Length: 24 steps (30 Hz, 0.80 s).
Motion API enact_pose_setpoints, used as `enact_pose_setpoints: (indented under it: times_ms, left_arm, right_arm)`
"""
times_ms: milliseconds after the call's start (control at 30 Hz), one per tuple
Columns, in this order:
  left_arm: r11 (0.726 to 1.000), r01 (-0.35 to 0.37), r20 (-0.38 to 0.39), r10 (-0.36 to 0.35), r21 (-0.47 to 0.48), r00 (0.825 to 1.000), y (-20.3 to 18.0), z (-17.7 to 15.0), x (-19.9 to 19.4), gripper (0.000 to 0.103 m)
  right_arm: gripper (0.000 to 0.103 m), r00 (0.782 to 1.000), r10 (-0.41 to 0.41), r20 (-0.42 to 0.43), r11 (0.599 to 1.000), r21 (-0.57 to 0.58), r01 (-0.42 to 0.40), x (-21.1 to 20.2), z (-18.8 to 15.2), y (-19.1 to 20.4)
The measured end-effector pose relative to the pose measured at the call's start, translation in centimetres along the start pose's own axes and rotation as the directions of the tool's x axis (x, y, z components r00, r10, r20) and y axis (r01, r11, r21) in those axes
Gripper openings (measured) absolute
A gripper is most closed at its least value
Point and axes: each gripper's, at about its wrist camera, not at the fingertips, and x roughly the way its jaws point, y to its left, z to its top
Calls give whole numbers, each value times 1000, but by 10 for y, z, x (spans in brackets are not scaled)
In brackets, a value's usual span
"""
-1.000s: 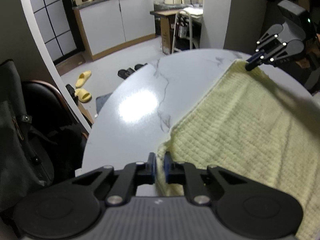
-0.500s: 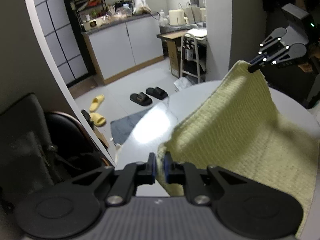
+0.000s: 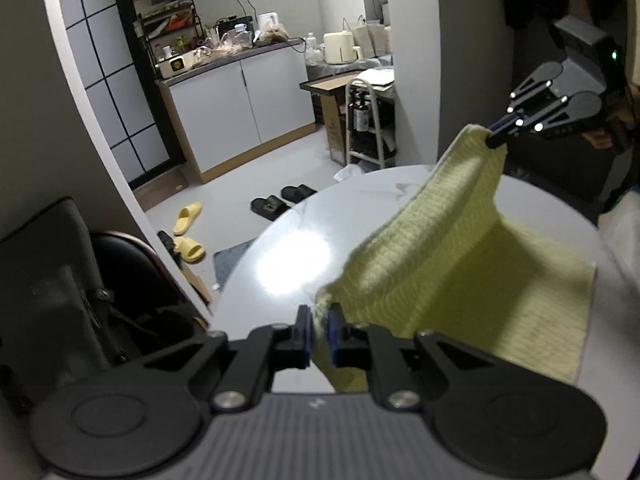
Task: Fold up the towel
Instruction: 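Lift the grasped edge with both tools and fold it over the towel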
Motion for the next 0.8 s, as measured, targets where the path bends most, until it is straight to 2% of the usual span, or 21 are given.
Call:
enact_pose_setpoints:
  times_ms: [233, 467, 800]
  left_arm:
    - [1000, 17, 1, -17, 2, 1000, -21, -18, -14, 9]
    - [1000, 25, -11, -25, 11, 1000, -38, -34, -24, 9]
    - [998, 55, -6, -55, 14, 998, -57, -57, -31, 10]
  right_arm:
    - [4, 1000, 22, 0, 1000, -16, -22, -18, -14, 23]
    - [4, 999, 34, 16, 999, 25, -35, -36, -38, 40]
    - [4, 999, 34, -12, 998, 45, -34, -48, -68, 62]
